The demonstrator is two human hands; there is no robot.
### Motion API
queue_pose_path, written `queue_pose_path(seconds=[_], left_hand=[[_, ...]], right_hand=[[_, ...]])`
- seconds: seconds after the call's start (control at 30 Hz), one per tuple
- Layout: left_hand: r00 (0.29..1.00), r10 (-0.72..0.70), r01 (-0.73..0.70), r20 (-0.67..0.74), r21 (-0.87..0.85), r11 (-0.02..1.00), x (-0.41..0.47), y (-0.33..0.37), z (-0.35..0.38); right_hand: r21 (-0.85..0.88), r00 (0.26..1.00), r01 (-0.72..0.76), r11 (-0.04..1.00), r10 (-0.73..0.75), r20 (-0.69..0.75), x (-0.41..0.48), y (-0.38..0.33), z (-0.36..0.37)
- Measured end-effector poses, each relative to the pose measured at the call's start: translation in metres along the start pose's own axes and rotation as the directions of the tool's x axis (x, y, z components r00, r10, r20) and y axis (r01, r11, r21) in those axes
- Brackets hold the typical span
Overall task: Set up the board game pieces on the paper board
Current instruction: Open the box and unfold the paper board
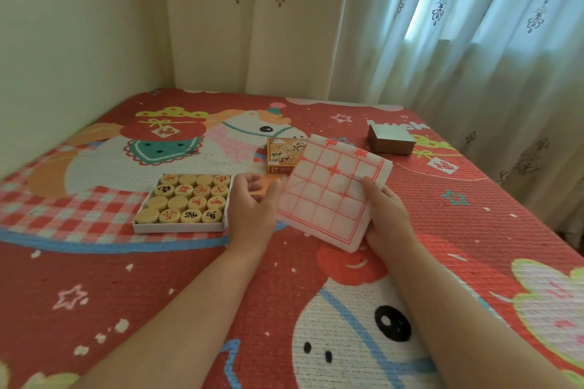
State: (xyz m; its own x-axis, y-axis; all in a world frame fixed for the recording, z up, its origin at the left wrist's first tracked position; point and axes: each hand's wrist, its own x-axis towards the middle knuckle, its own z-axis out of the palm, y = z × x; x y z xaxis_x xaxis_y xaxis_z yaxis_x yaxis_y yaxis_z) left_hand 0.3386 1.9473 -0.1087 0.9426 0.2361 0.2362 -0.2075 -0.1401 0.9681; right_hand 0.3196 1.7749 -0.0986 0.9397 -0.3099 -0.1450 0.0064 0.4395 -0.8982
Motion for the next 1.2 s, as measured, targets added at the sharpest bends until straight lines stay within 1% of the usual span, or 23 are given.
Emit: queue_pose_path(seconds=[0.07,0.13,0.27,0.33,0.4,0.5,0.57,0.6,0.63,0.73,0.8,0.93,0.97,1.13,1.2], left_hand=[[0.998,0.0,0.001,0.07,-0.007,1.0,-0.001,0.003,0.002],[0.99,-0.028,0.034,0.14,-0.045,0.998,-0.001,0.005,0.004],[0.958,-0.133,0.175,0.255,-0.149,0.973,0.001,0.008,0.004],[0.948,-0.164,0.217,0.272,-0.181,0.959,0.002,0.009,0.003],[0.939,-0.205,0.276,0.276,-0.248,0.929,0.003,0.011,0.001],[0.932,-0.267,0.34,0.244,-0.34,0.877,0.008,0.011,0.0],[0.93,-0.292,0.355,0.222,-0.351,0.866,0.008,0.008,-0.001],[0.93,-0.295,0.357,0.221,-0.339,0.87,0.008,0.008,-0.001],[0.932,-0.288,0.347,0.219,-0.321,0.881,0.007,0.008,-0.001],[0.955,-0.2,0.259,0.22,-0.289,0.922,0.008,0.014,-0.003],[0.961,-0.151,0.22,0.234,-0.308,0.926,0.011,0.019,-0.008],[0.93,-0.1,0.184,0.355,-0.21,0.96,0.016,0.022,-0.018],[0.926,-0.086,0.165,0.366,-0.189,0.968,0.015,0.022,-0.019],[0.954,0.019,0.028,0.298,-0.153,0.988,0.015,0.019,-0.018],[0.96,0.036,0.004,0.277,-0.14,0.99,0.016,0.017,-0.018]], right_hand=[[0.007,0.995,-0.055,0.998,0.055,0.085,0.0,-0.001,-0.002],[0.007,0.979,-0.104,0.995,0.101,0.179,0.0,-0.002,-0.004],[-0.019,0.94,-0.147,0.989,0.145,0.309,0.002,-0.002,-0.008],[-0.036,0.923,-0.142,0.989,0.146,0.357,0.002,-0.001,-0.008],[-0.036,0.905,-0.123,0.992,0.127,0.406,0.002,-0.001,-0.01],[-0.029,0.867,-0.111,0.993,0.111,0.486,0.002,-0.001,-0.012],[-0.078,0.873,-0.088,0.993,0.114,0.475,0.003,0.001,-0.012],[-0.1,0.89,-0.071,0.992,0.108,0.444,0.003,0.002,-0.011],[-0.117,0.907,-0.05,0.992,0.094,0.411,0.003,0.002,-0.01],[-0.156,0.944,0.015,0.988,0.038,0.328,0.005,0.002,-0.01],[-0.166,0.95,-0.003,0.986,0.055,0.308,0.006,0.0,-0.012],[-0.181,0.937,-0.053,0.982,0.112,0.331,0.006,-0.004,-0.015],[-0.184,0.936,-0.06,0.981,0.12,0.332,0.006,-0.005,-0.015],[-0.199,0.934,-0.072,0.977,0.136,0.331,0.006,-0.006,-0.015],[-0.199,0.935,-0.073,0.977,0.137,0.327,0.006,-0.006,-0.015]])
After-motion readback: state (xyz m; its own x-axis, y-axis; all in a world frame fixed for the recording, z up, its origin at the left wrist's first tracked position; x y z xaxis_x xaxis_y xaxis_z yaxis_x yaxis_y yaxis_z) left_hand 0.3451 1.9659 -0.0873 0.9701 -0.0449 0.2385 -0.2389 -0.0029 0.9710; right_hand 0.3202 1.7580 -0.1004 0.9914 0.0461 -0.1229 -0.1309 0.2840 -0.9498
